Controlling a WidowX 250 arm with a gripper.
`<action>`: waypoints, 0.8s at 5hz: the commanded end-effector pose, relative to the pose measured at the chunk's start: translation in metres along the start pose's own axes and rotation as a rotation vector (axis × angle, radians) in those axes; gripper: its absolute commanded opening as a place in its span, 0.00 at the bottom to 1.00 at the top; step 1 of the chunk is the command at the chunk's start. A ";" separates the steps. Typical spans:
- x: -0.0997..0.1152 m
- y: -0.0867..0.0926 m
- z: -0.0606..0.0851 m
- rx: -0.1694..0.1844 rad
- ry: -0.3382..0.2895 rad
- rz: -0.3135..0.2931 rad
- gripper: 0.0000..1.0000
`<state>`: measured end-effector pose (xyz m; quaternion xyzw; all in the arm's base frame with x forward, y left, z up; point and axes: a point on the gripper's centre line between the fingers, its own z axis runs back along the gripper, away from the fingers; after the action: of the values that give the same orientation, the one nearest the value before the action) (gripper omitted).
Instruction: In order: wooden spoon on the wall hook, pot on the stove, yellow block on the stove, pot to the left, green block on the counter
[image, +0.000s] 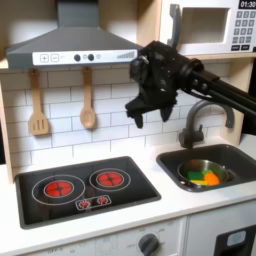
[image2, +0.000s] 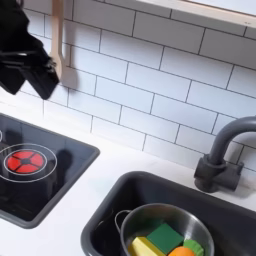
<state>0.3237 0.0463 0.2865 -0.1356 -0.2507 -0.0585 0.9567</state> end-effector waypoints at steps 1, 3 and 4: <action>-0.016 -0.030 -0.042 -0.005 0.119 -0.122 1.00; -0.032 -0.055 -0.075 -0.003 0.185 -0.212 1.00; -0.034 -0.064 -0.083 0.001 0.207 -0.247 1.00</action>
<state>0.3196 -0.0361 0.2191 -0.0956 -0.1726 -0.1878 0.9622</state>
